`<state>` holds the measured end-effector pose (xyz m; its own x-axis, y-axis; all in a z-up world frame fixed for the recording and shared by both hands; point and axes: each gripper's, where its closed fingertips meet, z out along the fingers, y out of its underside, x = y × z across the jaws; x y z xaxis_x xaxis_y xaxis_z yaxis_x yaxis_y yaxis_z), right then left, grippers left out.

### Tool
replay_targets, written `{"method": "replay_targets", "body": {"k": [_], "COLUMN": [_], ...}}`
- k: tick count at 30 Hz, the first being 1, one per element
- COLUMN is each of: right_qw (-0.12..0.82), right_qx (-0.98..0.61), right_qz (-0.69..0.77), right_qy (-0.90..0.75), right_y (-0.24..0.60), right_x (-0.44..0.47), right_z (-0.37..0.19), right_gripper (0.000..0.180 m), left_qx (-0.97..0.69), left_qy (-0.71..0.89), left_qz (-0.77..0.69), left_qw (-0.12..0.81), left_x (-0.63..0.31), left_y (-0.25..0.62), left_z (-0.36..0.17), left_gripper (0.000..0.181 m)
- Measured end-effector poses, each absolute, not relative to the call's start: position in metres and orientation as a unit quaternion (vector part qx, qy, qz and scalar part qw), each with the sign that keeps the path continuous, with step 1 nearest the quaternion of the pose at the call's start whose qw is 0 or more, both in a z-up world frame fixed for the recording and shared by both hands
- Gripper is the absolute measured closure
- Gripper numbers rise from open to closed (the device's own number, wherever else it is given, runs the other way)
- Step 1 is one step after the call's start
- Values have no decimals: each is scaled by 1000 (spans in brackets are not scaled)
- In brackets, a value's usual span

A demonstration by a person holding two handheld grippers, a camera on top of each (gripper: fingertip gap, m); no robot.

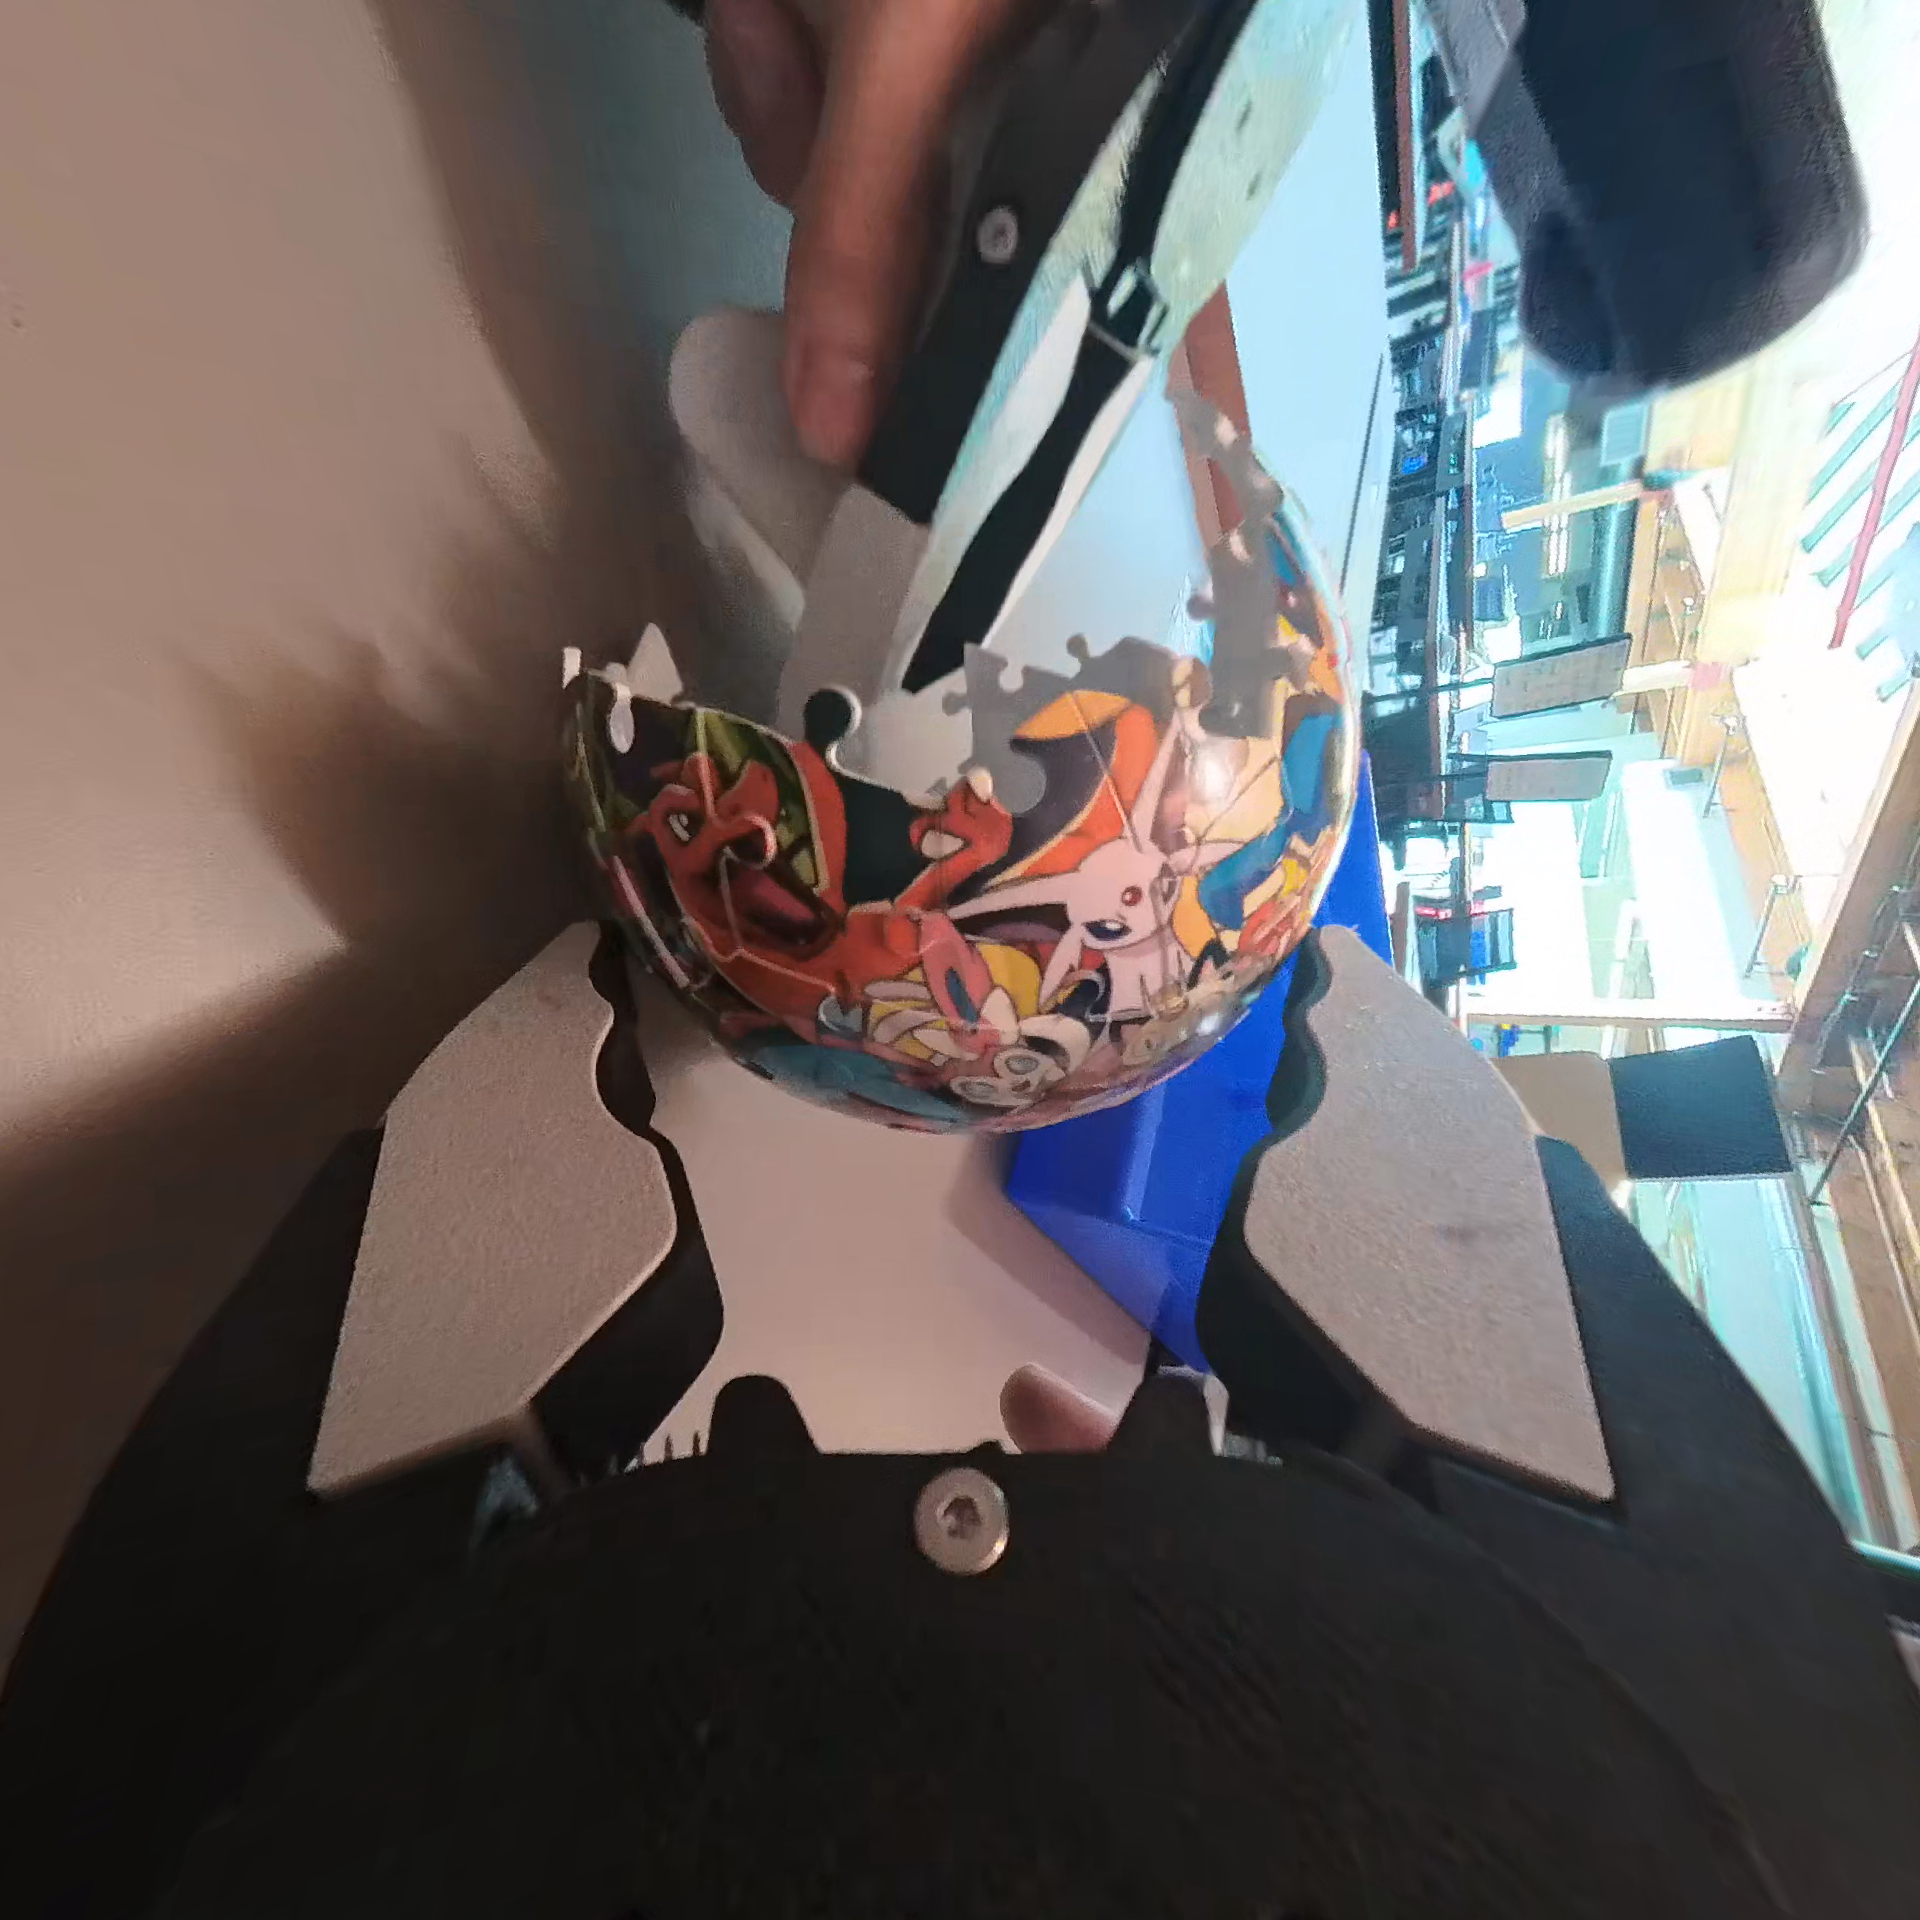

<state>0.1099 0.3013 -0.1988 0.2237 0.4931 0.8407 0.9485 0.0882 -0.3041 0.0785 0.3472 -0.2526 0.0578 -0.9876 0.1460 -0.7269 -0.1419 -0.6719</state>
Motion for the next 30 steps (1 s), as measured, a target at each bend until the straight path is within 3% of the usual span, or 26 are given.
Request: {"method": "replay_targets", "body": {"k": [8, 17, 27, 30], "right_qw": [457, 459, 471, 470], "right_qx": [-641, -644, -643, -642], "right_qz": [-248, -250, -242, -244], "right_qy": [-565, -558, -554, -555], "right_y": [302, 303, 303, 303], "right_x": [107, 104, 99, 99], "right_z": [-199, -199, -199, -199], "right_gripper": [62, 62, 61, 61], "left_qx": [-564, -567, -537, -554], "left_qy": [693, 729, 748, 737], "left_qz": [-363, -313, -335, -327], "left_qw": [263, 219, 202, 204], "left_x": [73, 81, 73, 67], "left_y": [336, 335, 312, 315], "left_z": [-234, -258, -254, -252], "left_gripper": [152, 153, 180, 177]}}
